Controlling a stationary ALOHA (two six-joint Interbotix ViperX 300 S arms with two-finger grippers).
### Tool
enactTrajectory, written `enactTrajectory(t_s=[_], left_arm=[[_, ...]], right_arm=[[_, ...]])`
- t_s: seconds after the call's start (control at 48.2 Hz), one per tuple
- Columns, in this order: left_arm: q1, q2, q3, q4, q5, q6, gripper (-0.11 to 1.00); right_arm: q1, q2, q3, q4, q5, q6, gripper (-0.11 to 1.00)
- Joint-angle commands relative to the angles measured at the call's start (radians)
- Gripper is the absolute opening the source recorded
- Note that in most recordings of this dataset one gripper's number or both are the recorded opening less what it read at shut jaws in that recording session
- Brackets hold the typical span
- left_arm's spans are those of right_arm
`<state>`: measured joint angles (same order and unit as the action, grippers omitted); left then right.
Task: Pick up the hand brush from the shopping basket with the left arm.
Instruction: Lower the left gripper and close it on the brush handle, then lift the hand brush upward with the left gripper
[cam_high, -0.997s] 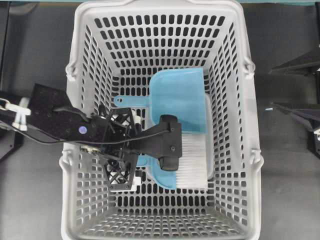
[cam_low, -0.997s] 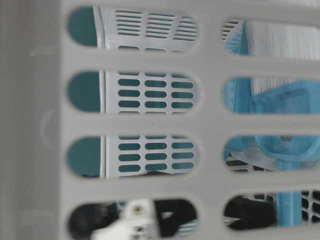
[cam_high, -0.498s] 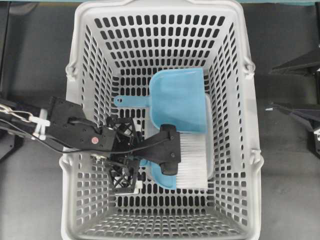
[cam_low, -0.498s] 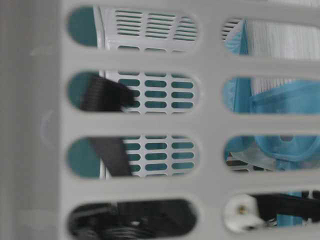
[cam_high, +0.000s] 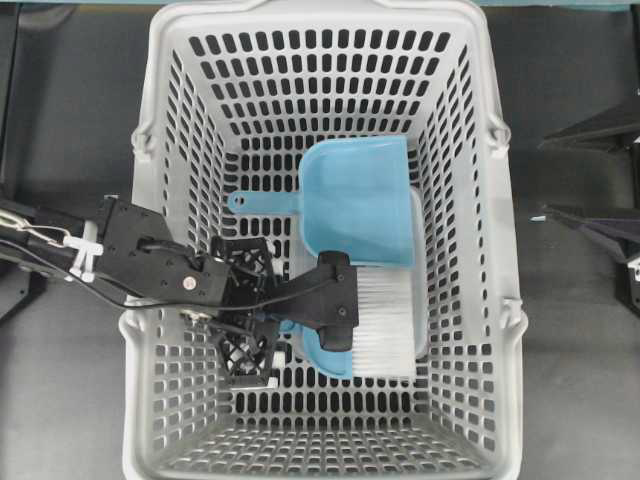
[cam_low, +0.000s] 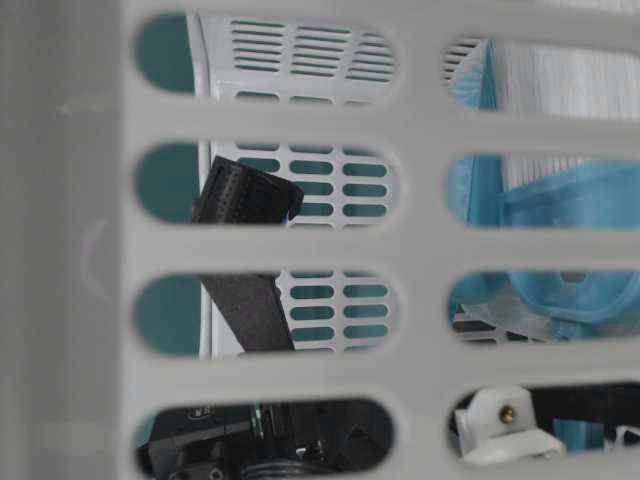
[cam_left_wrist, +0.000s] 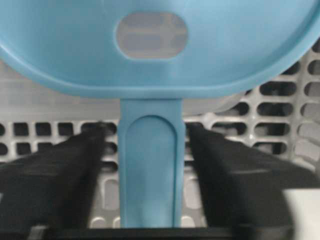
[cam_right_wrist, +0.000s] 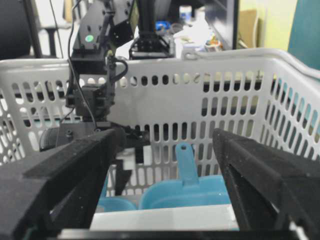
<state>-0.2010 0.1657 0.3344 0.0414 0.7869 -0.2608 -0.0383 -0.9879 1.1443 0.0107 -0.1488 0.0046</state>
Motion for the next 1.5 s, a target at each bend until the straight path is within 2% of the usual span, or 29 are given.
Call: enactTrajectory(t_s=[0.0,0.062,0.083,0.311,0.436,0.561,0.727,0.872,1.017,1.474], left_arm=[[-0.011,-0.014,-0.011,0.003,-0.005,0.003,0.45],[-0.012,-0.018,-0.015,0.003,-0.003,0.005,0.26],[-0.014,-0.021,-0.017,0.003,-0.005,0.005,0.23],[-0.025,-0.091,-0.06,0.003,0.028,0.005,0.25],[-0.028,-0.153,-0.133,0.003,0.132,0.005,0.25],[-0.017,-0.202,-0.235,0.003,0.285,0.006,0.25],[0.005,-0.247,-0.433,0.003,0.511,0.005,0.25],[0.009,-0.244,-0.56,0.003,0.614,0.005,0.25],[0.009,-0.227,-0.575,0.003,0.649,0.005,0.25],[0.009,-0.209,-0.574,0.003,0.644,0.006,0.25]], right_arm=[[-0.002,0.005,-0.006,0.003,-0.005,0.003,0.74],[0.0,0.005,-0.003,0.005,-0.005,0.003,0.74],[0.002,0.005,-0.003,0.003,-0.005,0.003,0.74],[0.002,0.005,0.002,0.003,-0.005,0.003,0.74],[0.003,0.005,0.003,0.005,-0.005,0.003,0.74],[0.002,0.005,0.006,0.003,-0.005,0.003,0.74],[0.002,0.005,0.006,0.005,-0.006,0.003,0.74],[0.003,0.005,0.006,0.003,-0.006,0.003,0.74],[0.002,0.005,0.008,0.005,-0.006,0.003,0.74],[0.003,0.005,0.009,0.003,-0.005,0.003,0.75]])
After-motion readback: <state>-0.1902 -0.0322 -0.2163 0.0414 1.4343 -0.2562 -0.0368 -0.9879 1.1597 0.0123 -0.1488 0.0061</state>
